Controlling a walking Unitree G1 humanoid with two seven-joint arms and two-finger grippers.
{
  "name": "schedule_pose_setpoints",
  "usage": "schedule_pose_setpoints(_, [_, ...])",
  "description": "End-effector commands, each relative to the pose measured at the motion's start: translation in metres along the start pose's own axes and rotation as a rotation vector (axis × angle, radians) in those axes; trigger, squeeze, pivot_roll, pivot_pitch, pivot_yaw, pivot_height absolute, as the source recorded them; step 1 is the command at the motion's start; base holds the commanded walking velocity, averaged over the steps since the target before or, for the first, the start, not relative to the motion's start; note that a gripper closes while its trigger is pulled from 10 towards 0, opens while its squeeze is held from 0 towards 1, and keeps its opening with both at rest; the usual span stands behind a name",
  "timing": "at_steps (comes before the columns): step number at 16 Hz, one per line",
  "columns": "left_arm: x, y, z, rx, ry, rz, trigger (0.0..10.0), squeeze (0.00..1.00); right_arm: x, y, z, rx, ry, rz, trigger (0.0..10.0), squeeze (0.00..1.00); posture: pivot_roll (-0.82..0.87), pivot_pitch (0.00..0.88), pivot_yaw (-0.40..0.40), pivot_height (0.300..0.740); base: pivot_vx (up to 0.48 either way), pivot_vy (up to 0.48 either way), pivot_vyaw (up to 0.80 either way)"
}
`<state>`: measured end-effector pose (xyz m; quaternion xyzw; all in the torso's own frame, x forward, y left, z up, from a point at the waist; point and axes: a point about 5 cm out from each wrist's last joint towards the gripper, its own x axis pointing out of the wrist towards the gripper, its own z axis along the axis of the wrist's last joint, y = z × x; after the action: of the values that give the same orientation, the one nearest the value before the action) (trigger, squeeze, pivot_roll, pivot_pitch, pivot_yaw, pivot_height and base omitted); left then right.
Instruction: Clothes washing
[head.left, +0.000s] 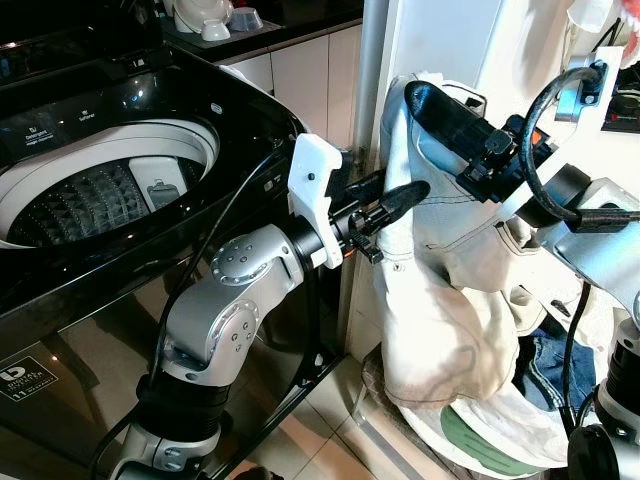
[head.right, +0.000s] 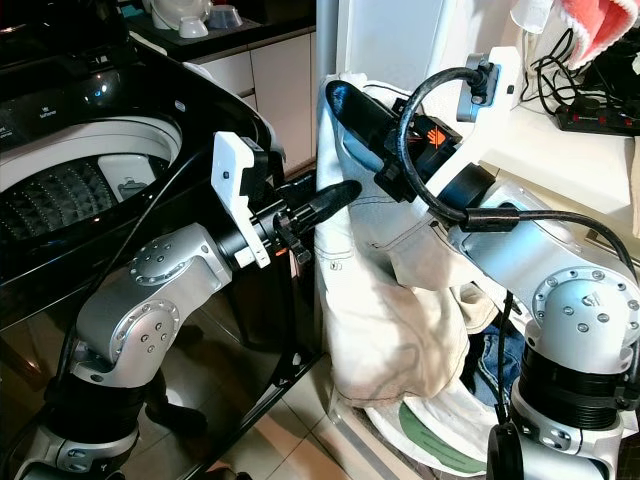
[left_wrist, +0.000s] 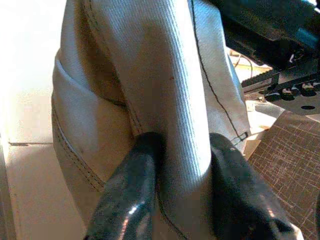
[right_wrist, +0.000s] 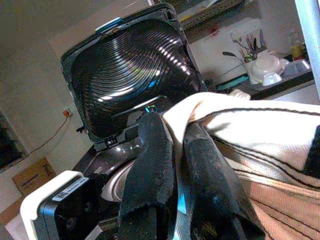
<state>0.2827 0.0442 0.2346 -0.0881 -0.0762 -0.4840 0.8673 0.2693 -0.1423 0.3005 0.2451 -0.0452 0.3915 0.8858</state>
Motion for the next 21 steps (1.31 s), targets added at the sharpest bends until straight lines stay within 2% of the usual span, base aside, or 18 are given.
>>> schedule_pose_setpoints(1, [0.001, 0.001, 0.003, 0.005, -0.007, -0.003, 0.0, 0.00, 0.000, 0.010, 0.004, -0.027, -0.018, 0.048, 0.0, 0.00, -0.07, 0.000, 0.021, 0.740, 0.000, 0.000, 0.00])
schedule_pose_setpoints(10, [0.000, 0.005, 0.005, -0.009, -0.015, -0.001, 0.0, 0.00, 0.000, 0.010, 0.004, -0.027, -0.014, 0.047, 0.0, 0.00, -0.07, 0.000, 0.021, 0.740, 0.000, 0.000, 0.00])
schedule_pose_setpoints(11, [0.000, 0.006, 0.006, -0.006, -0.013, 0.002, 0.0, 0.00, 0.000, 0.010, 0.004, -0.026, -0.014, 0.048, 2.3, 0.14, -0.07, 0.000, 0.021, 0.740, 0.000, 0.000, 0.00])
schedule_pose_setpoints(12, [-0.003, 0.018, 0.015, 0.024, -0.044, 0.058, 0.0, 0.00, 0.000, 0.010, 0.004, -0.025, -0.012, 0.045, 10.0, 1.00, -0.07, 0.000, 0.021, 0.740, 0.000, 0.000, 0.00])
schedule_pose_setpoints(13, [-0.003, 0.020, 0.017, 0.029, -0.052, 0.069, 0.0, 0.00, 0.000, 0.009, 0.004, -0.024, -0.012, 0.043, 10.0, 1.00, -0.07, 0.000, 0.023, 0.740, 0.000, 0.000, 0.00])
schedule_pose_setpoints(15, [-0.013, 0.052, 0.054, 0.160, -0.120, 0.178, 0.0, 0.00, -0.001, 0.010, 0.004, -0.031, -0.007, 0.051, 10.0, 1.00, -0.07, 0.000, 0.022, 0.740, 0.000, 0.000, 0.00])
schedule_pose_setpoints(16, [-0.023, 0.076, 0.091, 0.266, -0.186, 0.263, 0.0, 0.00, -0.001, 0.010, 0.004, -0.054, -0.001, 0.045, 10.0, 1.00, -0.06, 0.000, 0.020, 0.740, 0.000, 0.000, 0.00])
schedule_pose_setpoints(17, [-0.027, 0.085, 0.108, 0.317, -0.210, 0.296, 0.0, 0.00, -0.002, 0.010, 0.003, -0.059, -0.001, 0.046, 10.0, 0.00, -0.05, 0.000, 0.018, 0.740, 0.000, 0.000, 0.00])
schedule_pose_setpoints(19, [-0.036, 0.101, 0.146, 0.450, -0.257, 0.369, 0.0, 0.00, -0.002, 0.011, 0.003, -0.069, -0.001, 0.054, 10.0, 0.00, -0.05, 0.000, 0.018, 0.740, 0.000, 0.000, 0.00])
schedule_pose_setpoints(20, [-0.047, 0.118, 0.200, 0.645, -0.334, 0.511, 0.0, 0.00, -0.002, 0.013, 0.001, -0.081, 0.001, 0.068, 10.0, 0.00, -0.04, 0.000, 0.017, 0.740, 0.000, 0.000, 0.00])
schedule_pose_setpoints(21, [-0.053, 0.122, 0.223, 0.725, -0.371, 0.578, 0.0, 0.00, -0.002, 0.014, 0.001, -0.085, 0.003, 0.075, 10.0, 0.00, -0.04, 0.000, 0.019, 0.740, 0.000, 0.000, 0.00])
